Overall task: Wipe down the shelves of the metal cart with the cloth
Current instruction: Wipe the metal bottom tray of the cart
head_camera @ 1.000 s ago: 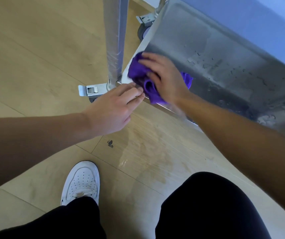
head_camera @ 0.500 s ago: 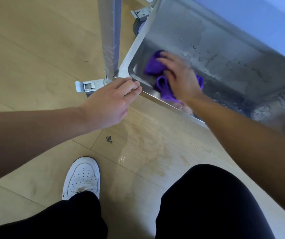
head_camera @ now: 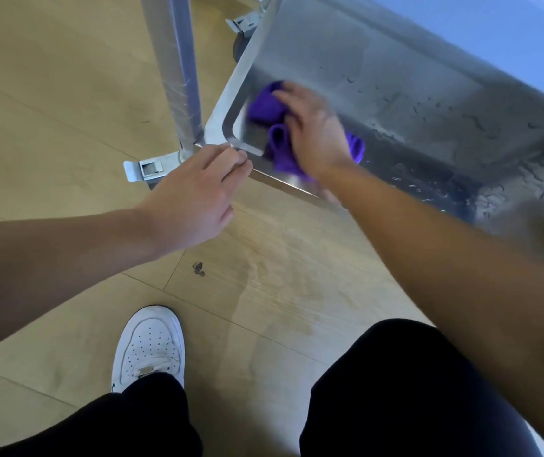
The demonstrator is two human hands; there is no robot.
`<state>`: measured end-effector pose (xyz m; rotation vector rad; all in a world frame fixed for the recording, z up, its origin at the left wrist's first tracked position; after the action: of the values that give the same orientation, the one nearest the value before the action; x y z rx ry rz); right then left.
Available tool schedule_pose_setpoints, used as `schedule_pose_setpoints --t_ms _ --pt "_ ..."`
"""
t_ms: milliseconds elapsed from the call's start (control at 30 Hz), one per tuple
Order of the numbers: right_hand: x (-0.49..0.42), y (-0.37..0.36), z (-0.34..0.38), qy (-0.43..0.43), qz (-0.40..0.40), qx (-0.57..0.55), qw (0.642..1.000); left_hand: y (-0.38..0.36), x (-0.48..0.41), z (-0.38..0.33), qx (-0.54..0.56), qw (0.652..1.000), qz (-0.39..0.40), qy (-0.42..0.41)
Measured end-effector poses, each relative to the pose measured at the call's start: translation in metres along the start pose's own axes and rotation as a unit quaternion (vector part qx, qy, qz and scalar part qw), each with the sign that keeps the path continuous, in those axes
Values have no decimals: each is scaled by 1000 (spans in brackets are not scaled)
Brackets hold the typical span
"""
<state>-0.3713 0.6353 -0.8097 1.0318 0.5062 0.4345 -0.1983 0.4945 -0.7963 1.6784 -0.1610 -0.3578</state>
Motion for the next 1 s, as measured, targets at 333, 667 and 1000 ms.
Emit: schedule_pose_setpoints --t_ms 333,667,1000 --pt "-39 -25 29 29 25 -2 999 -5 -14 6 -5 1000 -10 21" --pt "-65 -16 -2 -41 -37 -4 998 7 -31 12 -15 1000 -9 0" --pt "-81 -4 -25 -2 -30 6 1000 -5 -39 9 -14 995 -84 58"
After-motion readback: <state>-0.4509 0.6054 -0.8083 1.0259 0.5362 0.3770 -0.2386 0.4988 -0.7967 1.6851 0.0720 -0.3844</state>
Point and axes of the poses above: each hand's wrist, its own x-axis away from the middle knuckle, its own y-axis out of the back of the hand, z = x × y, the point moved 1 cm from there along -x, towards the middle knuckle, and after that the axes turned 3 degrees about -y, right-handed, at the moved point
